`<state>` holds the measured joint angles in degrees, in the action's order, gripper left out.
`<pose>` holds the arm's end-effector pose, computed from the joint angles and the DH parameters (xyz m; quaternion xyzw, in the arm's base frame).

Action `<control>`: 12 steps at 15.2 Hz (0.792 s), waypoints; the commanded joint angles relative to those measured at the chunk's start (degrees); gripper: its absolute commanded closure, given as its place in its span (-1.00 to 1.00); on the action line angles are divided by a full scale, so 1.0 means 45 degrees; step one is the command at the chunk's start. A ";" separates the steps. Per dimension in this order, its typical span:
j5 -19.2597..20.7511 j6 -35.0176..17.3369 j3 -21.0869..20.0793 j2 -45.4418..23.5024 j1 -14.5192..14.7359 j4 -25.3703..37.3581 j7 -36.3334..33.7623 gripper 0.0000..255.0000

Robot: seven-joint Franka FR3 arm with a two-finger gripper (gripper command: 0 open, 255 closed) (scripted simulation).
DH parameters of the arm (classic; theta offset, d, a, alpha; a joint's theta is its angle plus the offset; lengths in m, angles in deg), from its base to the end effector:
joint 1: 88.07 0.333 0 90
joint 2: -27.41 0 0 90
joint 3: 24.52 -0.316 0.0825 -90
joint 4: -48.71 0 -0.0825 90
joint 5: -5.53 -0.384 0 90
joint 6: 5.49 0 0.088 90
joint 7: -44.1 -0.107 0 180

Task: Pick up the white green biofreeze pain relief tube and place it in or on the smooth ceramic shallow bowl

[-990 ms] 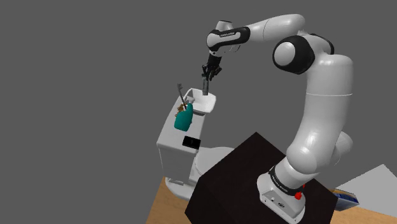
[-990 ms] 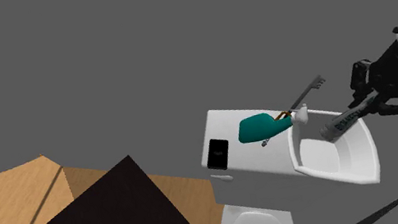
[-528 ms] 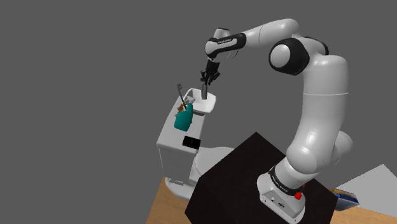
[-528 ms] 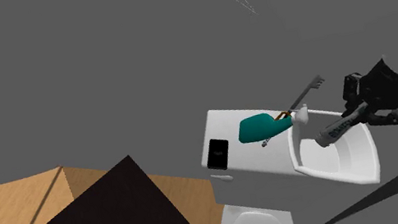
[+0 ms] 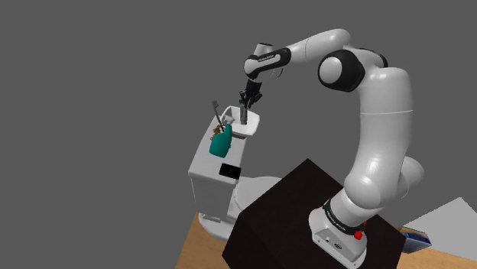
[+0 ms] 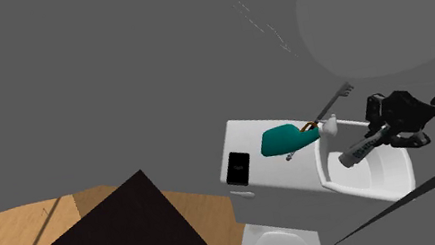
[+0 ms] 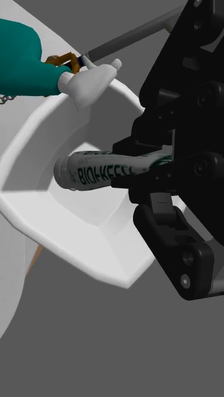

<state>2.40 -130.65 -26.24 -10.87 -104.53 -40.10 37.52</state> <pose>0.6777 -0.1794 0.2545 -0.9784 0.2037 0.0145 0.0325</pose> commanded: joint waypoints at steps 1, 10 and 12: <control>-0.0003 -0.0108 0.0001 -0.0042 -0.0007 -0.0055 0.0015 1.00; -0.0003 -0.0107 0.0001 -0.0044 -0.0007 -0.0051 0.0014 -1.00; -0.0003 -0.0107 0.0001 -0.0044 -0.0007 -0.0052 0.0014 -1.00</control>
<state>2.39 -131.13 -26.24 -11.07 -104.56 -40.33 37.58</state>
